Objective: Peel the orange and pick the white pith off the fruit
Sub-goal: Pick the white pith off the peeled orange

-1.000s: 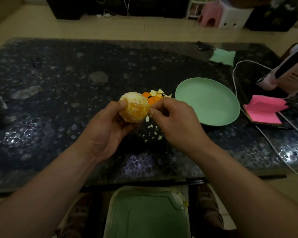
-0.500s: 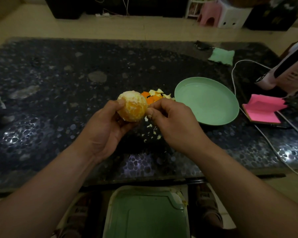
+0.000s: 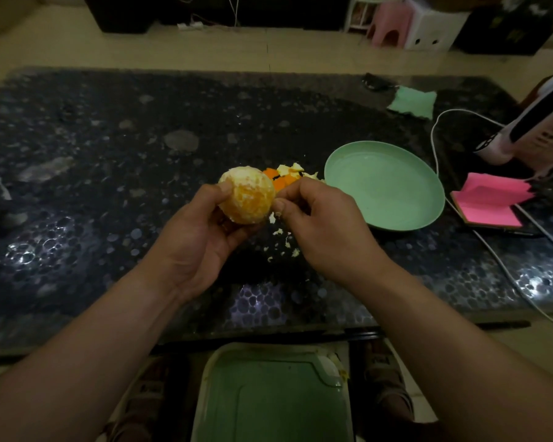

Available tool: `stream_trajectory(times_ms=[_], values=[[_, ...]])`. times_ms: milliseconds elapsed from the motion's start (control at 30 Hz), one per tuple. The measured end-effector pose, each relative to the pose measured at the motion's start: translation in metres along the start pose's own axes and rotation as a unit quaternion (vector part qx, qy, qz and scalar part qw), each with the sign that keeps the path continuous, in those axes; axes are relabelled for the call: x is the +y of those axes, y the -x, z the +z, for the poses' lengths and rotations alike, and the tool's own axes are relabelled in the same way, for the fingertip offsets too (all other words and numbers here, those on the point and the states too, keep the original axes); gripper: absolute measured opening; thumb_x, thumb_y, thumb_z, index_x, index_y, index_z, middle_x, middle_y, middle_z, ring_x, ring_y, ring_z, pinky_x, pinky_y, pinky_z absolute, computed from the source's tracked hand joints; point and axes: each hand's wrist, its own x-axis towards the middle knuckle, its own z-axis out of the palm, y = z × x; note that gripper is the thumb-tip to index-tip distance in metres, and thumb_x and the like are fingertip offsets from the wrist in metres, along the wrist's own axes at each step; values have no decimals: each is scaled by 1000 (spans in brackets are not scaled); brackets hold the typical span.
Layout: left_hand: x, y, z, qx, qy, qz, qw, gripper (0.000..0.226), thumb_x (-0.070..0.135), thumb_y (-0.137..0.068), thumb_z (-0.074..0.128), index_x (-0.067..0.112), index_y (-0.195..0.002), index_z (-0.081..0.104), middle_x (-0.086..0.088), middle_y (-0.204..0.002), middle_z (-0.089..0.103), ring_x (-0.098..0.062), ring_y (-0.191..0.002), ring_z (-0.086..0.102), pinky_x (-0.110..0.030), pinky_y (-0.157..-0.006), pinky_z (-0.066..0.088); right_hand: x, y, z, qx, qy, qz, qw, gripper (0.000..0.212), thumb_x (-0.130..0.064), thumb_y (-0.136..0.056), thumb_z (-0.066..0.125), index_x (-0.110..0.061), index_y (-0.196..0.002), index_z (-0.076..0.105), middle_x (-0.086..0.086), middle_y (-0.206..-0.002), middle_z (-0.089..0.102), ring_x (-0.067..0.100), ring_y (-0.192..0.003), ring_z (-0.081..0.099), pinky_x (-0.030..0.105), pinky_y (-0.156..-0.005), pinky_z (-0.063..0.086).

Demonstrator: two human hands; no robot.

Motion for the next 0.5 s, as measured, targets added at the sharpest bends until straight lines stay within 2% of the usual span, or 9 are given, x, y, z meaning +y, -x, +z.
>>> stream_trajectory(times_ms=[167,267,500], values=[[-2,1,2,7,-10,6,1000,36,29,-103,57,10,-130,70,-14,-135,71,-26,-121,69,-34,-91,60,3,0,3,10,23,0,1000,10,-26,-103,66,-22,-94,68,-14,-74,61,1,-72,57,12,-61,42],[-5,0,3,13,-10,11,1000,34,29,-102,58,10,-127,72,-15,-136,71,-27,-123,68,-36,-93,60,2,2,6,30,35,-7,999,13,-25,-102,65,-23,-90,66,-14,-73,61,5,-70,58,20,-62,45],[-4,5,6,-3,-2,-5,1000,44,32,-104,54,7,-138,64,-15,-137,70,-26,-123,68,-37,-99,60,1,3,10,82,74,-45,993,10,-23,-94,70,-19,-86,65,-13,-75,59,7,-69,55,29,-64,48]])
